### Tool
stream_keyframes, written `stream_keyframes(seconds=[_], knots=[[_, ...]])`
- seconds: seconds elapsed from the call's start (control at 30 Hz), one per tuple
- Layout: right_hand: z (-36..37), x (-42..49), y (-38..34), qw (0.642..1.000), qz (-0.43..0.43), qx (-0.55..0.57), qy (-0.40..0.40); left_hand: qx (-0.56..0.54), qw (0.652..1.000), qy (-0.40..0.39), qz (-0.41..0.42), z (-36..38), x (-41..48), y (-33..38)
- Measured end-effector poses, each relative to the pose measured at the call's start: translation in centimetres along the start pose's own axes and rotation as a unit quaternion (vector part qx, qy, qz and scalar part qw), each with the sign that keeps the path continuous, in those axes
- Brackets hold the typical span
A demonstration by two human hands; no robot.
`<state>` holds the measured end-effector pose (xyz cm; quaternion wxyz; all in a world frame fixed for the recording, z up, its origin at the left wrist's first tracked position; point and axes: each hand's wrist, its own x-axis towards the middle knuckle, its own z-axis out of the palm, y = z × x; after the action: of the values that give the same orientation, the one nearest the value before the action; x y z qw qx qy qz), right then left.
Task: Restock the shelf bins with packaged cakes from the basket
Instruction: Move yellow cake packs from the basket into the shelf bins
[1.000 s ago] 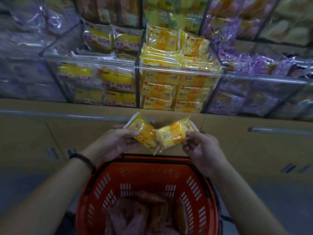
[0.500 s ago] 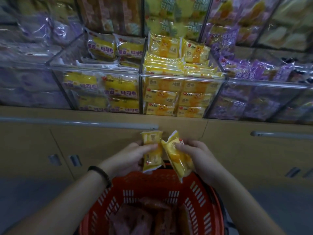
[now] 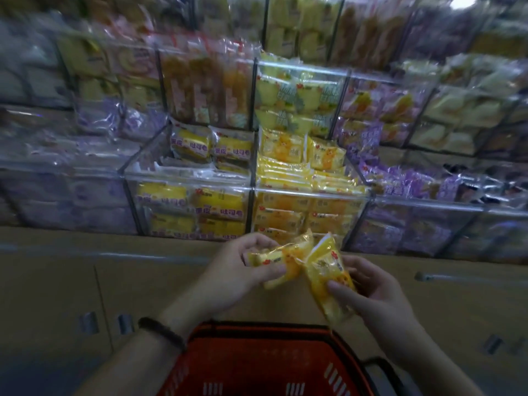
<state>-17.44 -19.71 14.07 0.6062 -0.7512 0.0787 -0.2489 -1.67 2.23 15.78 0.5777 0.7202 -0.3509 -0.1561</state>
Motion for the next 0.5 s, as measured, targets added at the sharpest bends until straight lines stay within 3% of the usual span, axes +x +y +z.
stream_keyframes(seconds=[0.1, 0.27, 0.43, 0.5], knots=[[-1.3, 1.1, -4.6, 0.997, -0.065, -0.029, -0.005, 0.084, 0.994, 0.023, 0.062, -2.5, 1.3, 5.7], [-3.0, 5.4, -10.3, 0.976, -0.158, -0.148, 0.026, 0.132, 0.976, 0.082, 0.150, -6.5, 7.0, 12.3], [-3.6, 10.4, -13.0, 0.924, -0.222, -0.306, 0.052, 0.168, 0.957, 0.160, 0.173, -7.9, 14.6, 13.5], [-4.1, 12.7, -13.3, 0.885, -0.234, -0.399, 0.063, 0.188, 0.947, 0.195, 0.172, -7.9, 17.1, 13.2]])
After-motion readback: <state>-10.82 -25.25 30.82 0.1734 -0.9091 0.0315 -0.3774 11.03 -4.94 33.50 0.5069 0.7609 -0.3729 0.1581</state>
